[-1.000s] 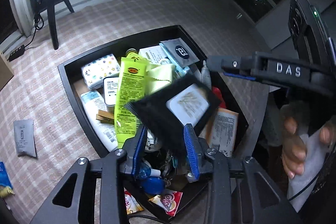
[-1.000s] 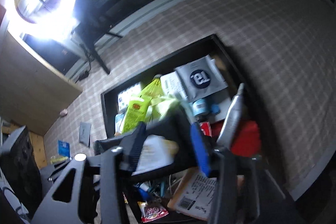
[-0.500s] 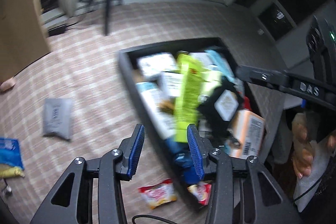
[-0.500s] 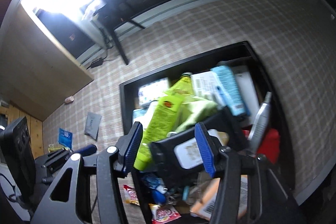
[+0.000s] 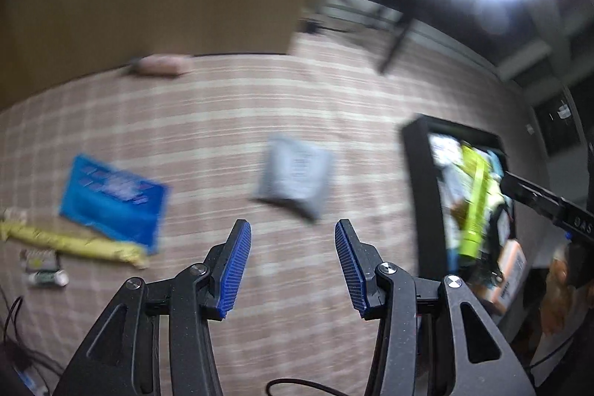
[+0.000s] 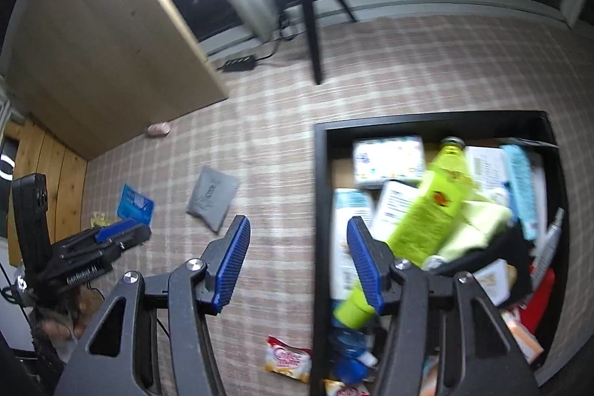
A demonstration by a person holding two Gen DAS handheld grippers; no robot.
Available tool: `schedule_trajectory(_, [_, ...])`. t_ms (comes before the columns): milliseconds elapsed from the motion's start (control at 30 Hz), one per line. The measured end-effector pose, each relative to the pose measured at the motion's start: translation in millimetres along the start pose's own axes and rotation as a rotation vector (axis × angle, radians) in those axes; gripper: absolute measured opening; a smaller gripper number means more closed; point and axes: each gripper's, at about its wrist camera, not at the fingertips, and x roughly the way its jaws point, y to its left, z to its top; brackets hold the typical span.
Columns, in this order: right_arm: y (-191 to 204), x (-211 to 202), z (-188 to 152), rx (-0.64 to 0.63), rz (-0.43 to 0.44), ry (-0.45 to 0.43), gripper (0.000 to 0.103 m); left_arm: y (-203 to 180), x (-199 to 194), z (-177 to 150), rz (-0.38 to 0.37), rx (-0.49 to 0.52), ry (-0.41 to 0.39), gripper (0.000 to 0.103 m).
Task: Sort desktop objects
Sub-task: 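Release the wet-wipe pack into the bin and withdraw the right tool, then grasp the yellow stick snack with the right gripper and lift it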
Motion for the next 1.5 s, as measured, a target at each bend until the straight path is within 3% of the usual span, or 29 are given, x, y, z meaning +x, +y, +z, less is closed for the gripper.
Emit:
schedule_trajectory(367, [62, 70, -1, -0.061, 0.022, 0.119, 0.056, 179, -21, -20, 0.124, -0.41, -0.03, 0.05])
schedule_trajectory(600, [97, 105, 0, -0.073, 0.012, 0.169, 0.059, 238, -24, -32, 0.132, -0.567, -0.038, 0.051])
schedule_trajectory(1033, [120, 163, 11, -0.002, -0.101, 0.241, 0.06, 265, -7, -41, 0.1, -0.655, -0.021, 0.051])
schedule_trajectory(1267, [130, 185, 8, 0.006, -0.128, 0.295, 0.06, 265, 5, -38, 0.115, -0.657, 0.014, 0.051])
schedule_trajectory(1367, [141, 191, 7, -0.027, -0.142, 0.298, 0.07, 258, 12, -33, 0.134, -0.628, 0.02, 0.051])
schedule_trajectory(1500, [154, 196, 8, -0.07, -0.172, 0.292, 0.071, 247, 18, -25, 0.157, -0.599, 0.014, 0.05])
